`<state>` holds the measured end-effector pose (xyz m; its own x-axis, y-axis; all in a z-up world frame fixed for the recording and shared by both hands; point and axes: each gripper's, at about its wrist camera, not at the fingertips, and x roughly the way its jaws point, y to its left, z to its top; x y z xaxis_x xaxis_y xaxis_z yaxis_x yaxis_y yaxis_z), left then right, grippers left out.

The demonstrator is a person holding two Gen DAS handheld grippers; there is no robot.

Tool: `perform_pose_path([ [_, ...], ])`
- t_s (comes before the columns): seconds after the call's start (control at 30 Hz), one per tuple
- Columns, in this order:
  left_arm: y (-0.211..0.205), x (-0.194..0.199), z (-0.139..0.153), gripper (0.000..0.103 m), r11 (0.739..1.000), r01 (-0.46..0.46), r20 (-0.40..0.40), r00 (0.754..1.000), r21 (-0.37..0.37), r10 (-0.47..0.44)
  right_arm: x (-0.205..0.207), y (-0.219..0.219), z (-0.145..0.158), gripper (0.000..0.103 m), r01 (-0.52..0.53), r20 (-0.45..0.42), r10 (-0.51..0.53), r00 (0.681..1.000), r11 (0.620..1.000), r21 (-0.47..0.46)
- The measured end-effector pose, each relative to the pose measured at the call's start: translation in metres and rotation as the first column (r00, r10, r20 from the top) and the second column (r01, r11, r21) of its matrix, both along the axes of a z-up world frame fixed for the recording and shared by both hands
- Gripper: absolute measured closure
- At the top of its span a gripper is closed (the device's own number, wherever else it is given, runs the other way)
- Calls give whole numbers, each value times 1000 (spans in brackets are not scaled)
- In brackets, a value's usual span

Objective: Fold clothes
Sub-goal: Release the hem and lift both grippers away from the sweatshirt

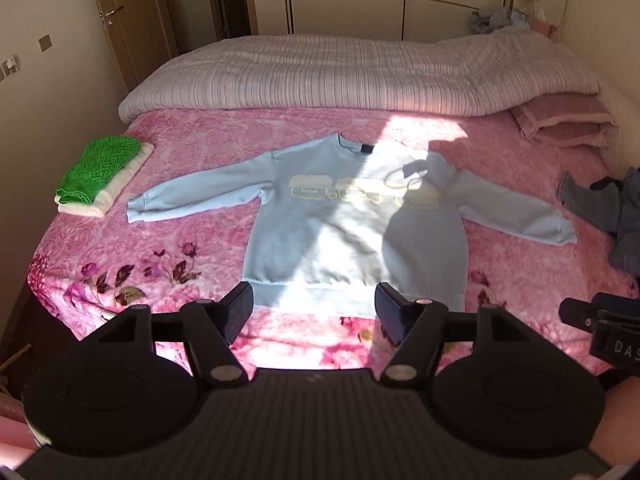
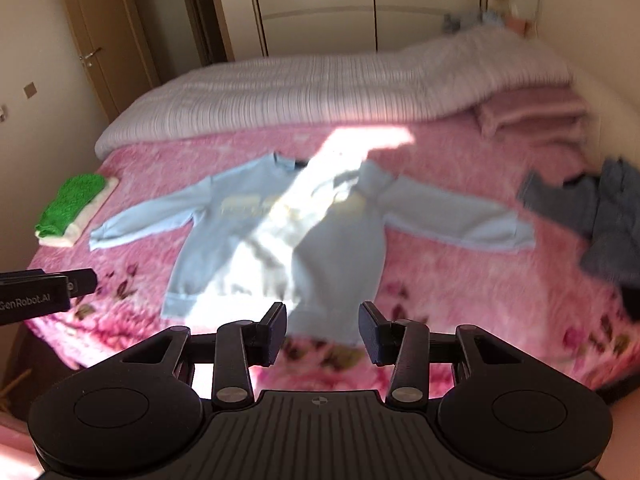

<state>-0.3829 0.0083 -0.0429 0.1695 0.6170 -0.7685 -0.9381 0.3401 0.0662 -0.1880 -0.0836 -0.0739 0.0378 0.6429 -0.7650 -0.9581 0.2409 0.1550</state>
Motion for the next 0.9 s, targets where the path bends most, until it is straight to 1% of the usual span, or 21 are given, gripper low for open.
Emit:
perform_pose_path([
  [0.07,-10,2,-2,39,1000,11,-17,1000,-6,-11,1,0,-6,59,13,-20,-14,1000,999,-34],
  [0.17,-20,2,-7,39,1000,21,-40,999,-14,-22,1,-3,-8,59,34,-12,-36,999,996,-80],
  [0.47,-39,2,-5,39,999,34,-54,998,-11,-35,-2,-19,3,59,65,9,-65,998,994,-85],
  [0.73,-47,3,-9,39,999,40,-72,997,-28,-42,-4,-29,-2,58,89,-7,-91,996,988,-128],
  [0.9,-50,0,-9,39,999,42,-76,996,-35,-44,-7,-32,-3,58,87,-11,-89,996,987,-137],
])
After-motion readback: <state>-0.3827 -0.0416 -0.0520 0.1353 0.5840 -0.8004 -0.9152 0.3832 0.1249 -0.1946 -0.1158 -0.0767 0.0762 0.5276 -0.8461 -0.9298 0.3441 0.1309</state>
